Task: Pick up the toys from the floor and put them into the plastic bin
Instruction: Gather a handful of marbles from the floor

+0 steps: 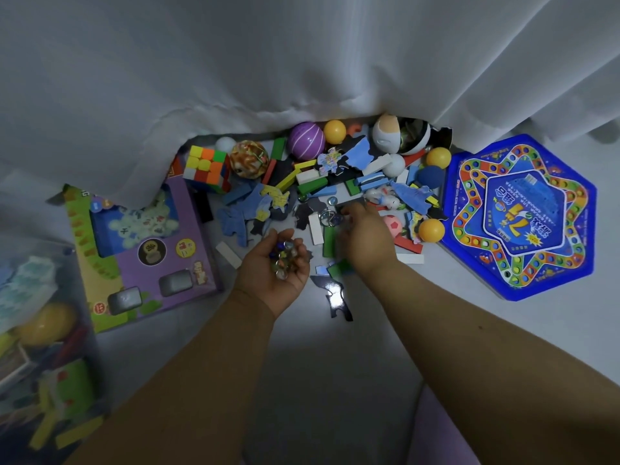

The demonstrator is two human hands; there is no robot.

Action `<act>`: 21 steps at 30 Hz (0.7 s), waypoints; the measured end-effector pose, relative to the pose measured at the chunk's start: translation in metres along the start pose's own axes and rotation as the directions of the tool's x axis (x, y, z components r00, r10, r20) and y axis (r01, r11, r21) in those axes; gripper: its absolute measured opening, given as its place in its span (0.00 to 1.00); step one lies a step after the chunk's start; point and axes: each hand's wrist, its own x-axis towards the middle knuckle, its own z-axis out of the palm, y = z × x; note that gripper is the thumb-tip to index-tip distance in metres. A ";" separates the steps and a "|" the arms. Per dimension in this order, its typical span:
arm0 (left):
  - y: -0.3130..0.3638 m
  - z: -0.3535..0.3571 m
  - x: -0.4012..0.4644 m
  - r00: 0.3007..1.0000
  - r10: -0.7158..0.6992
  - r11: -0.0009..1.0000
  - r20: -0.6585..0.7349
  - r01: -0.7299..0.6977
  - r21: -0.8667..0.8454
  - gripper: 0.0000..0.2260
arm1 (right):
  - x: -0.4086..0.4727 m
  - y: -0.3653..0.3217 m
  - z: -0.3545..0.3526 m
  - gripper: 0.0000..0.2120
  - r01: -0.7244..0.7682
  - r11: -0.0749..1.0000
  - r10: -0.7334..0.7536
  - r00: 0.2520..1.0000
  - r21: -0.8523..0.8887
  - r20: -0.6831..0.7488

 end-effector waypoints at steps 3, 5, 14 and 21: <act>0.001 0.002 -0.001 1.000 0.019 1.000 -0.001 -0.019 0.021 0.16 | 0.008 -0.002 0.006 0.17 0.059 0.994 -0.057 0.998 -0.091 0.027; 0.003 0.002 -0.001 0.999 0.028 0.999 -0.016 -0.027 0.021 0.18 | 0.011 -0.002 0.011 0.15 0.110 0.981 -0.102 0.993 -0.163 0.053; 0.002 0.006 0.008 0.993 0.092 0.995 -0.071 -0.089 0.047 0.19 | -0.039 -0.027 0.008 0.08 0.305 0.937 -0.265 0.939 0.171 -0.221; 0.001 0.012 0.005 0.998 0.039 0.999 -0.041 -0.040 -0.029 0.20 | -0.037 -0.024 0.004 0.12 0.194 0.967 -0.139 0.944 0.165 -0.299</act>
